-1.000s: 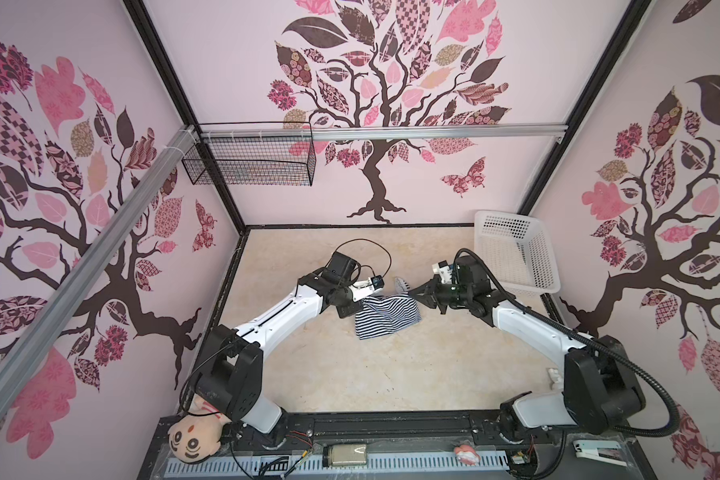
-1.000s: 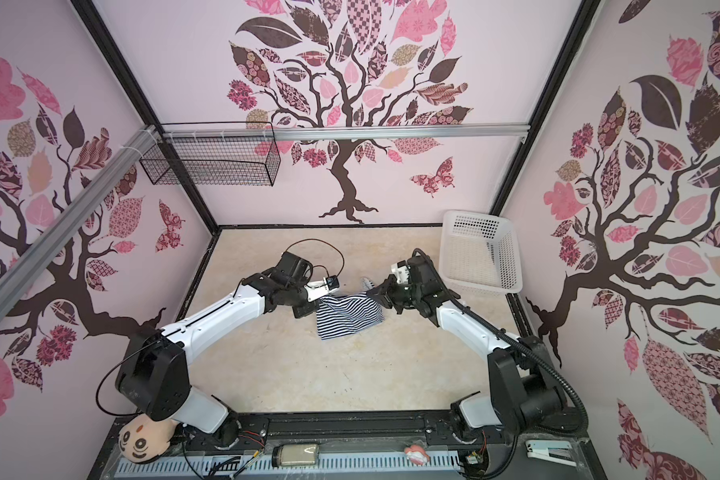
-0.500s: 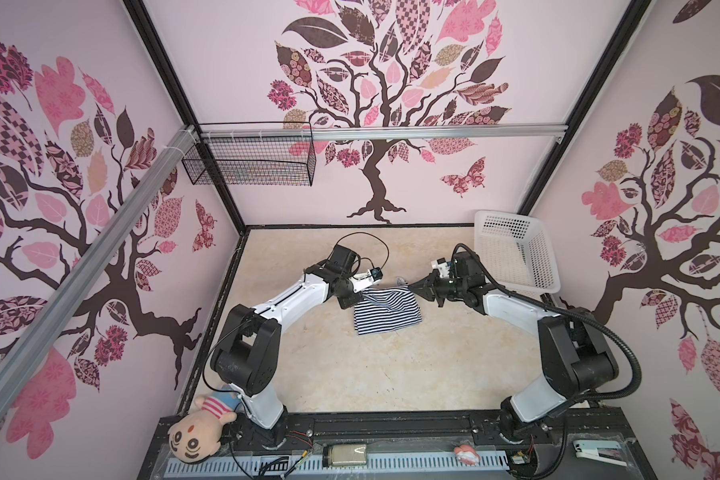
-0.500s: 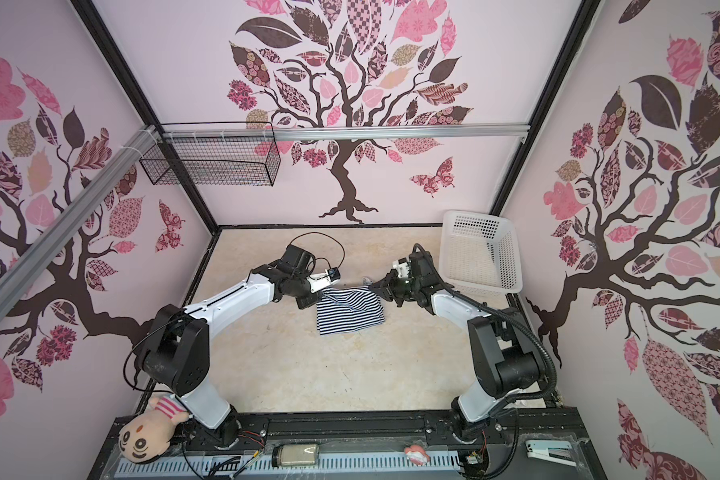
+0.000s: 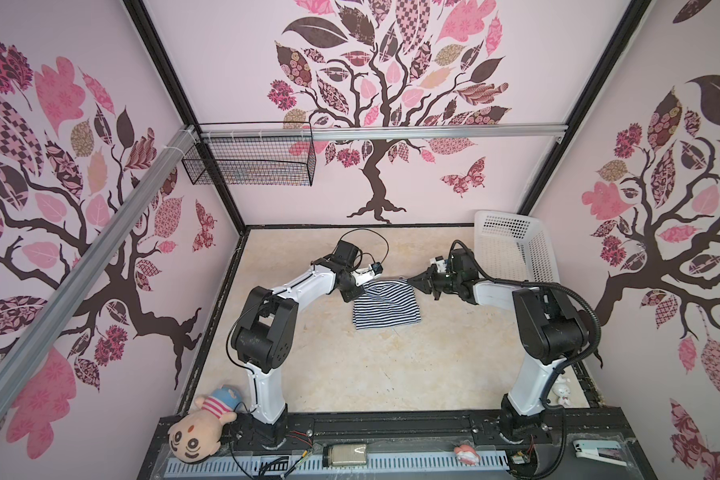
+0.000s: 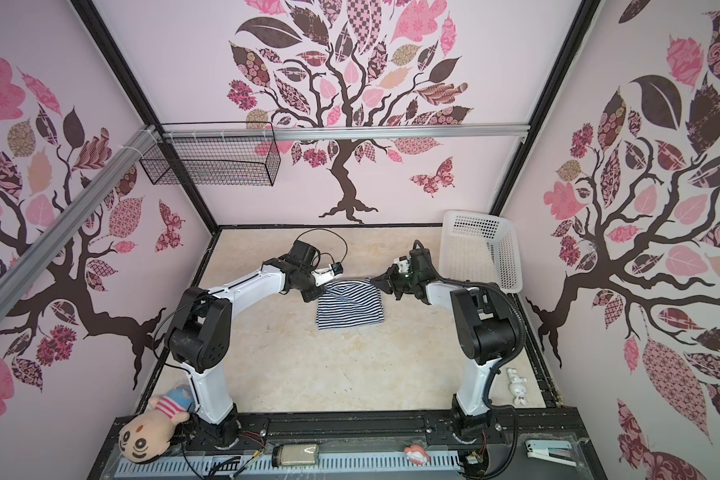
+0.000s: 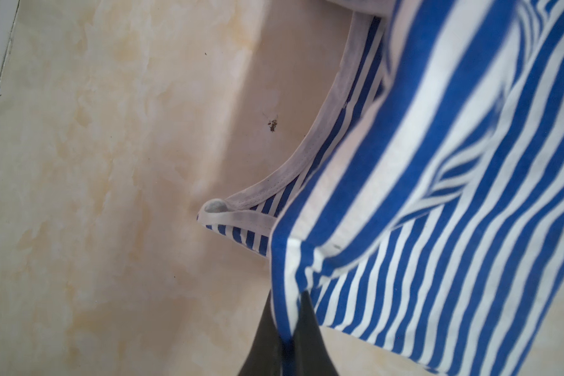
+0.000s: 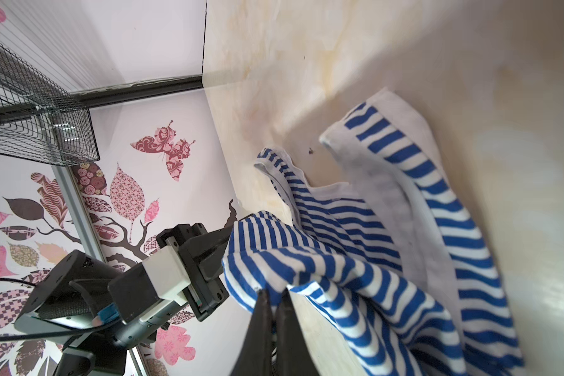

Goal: Fold and stack the tank tops
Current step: 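Lower the folded edge onto the straps and open both grippers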

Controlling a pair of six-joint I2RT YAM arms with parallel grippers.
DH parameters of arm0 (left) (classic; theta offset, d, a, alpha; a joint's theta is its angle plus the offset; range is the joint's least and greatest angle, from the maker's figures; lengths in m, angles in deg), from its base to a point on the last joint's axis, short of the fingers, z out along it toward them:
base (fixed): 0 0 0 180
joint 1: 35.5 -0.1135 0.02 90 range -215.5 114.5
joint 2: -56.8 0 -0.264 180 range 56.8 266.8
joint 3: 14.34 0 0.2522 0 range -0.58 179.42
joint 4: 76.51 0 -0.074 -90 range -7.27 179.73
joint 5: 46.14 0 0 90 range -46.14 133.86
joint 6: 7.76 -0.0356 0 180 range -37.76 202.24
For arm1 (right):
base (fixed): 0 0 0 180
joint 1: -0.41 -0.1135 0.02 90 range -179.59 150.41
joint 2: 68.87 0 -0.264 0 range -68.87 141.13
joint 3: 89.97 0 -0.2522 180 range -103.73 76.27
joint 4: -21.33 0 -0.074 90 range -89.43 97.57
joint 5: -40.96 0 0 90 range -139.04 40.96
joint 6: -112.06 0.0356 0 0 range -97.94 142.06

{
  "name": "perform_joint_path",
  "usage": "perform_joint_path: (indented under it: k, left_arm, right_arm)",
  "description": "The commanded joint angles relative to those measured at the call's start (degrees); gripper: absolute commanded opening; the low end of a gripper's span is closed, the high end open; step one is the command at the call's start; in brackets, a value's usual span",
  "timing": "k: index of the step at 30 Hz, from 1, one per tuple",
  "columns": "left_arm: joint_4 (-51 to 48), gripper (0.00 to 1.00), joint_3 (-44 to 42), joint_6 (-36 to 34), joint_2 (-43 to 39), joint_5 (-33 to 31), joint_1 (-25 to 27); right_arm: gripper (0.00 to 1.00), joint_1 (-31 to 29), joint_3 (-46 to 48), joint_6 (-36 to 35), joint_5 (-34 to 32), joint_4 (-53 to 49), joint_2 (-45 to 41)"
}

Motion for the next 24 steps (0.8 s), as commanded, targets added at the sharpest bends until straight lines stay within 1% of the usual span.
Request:
perform_joint_path:
  k: [1, 6, 8, 9, 11, 13, 15, 18, 19, 20, 21, 24]
  left_arm:
    - [1.6, 0.08, 2.2, 0.4, 2.1, -0.2, -0.6]
    - [1.5, 0.08, 3.7, 0.9, 4.3, -0.9, -1.3]
    - [1.8, 0.09, 3.8, 1.0, 4.9, -1.7, -1.4]
    - [2.0, 0.10, 3.9, 1.1, 5.0, -2.0, -1.4]
    - [2.6, 0.14, 4.0, 1.4, 5.6, -2.9, -1.4]
    - [3.1, 0.20, 4.2, 1.8, 6.1, -4.1, -1.5]
    - [4.4, 0.31, 3.9, 2.7, 6.0, -5.5, -1.6]
    - [6.4, 0.36, 3.4, 4.3, 4.7, -6.7, -2.1]
    - [6.8, 0.42, 3.2, 4.8, 4.0, -6.8, -2.4]
    - [7.5, 0.45, 2.9, 5.4, 3.2, -7.2, -2.8]
    - [8.3, 0.46, 2.6, 6.1, 2.5, -7.6, -3.0]
    - [9.6, 0.47, 1.4, 8.0, -0.2, -8.1, -3.9]
  right_arm:
    - [0.06, 0.8, -2.0, 0.6, 0.9, 2.2, 2.8]
    - [0.08, 1.1, -4.0, 0.2, 0.8, 1.5, 5.8]
    - [0.10, 1.2, -5.3, -1.2, 0.0, -0.9, 6.6]
    - [0.13, 1.2, -5.9, -1.9, -0.5, -1.9, 6.8]
    - [0.27, 1.2, -7.0, -3.2, -1.4, -4.0, 7.4]
    - [0.29, 1.3, -7.7, -3.5, -1.6, -4.5, 8.1]
    - [0.29, 1.3, -8.2, -3.9, -2.2, -5.1, 8.2]
    - [0.29, 1.4, -8.4, -5.4, -3.3, -7.1, 6.8]
    - [0.29, 1.4, -8.1, -5.9, -3.8, -7.4, 5.8]
    - [0.29, 1.3, -7.8, -6.5, -4.6, -8.4, 4.6]
    - [0.30, 1.3, -7.8, -7.4, -5.4, -9.8, 3.4]
    - [0.40, 1.0, -7.3, -11.2, -9.0, -14.6, -1.2]
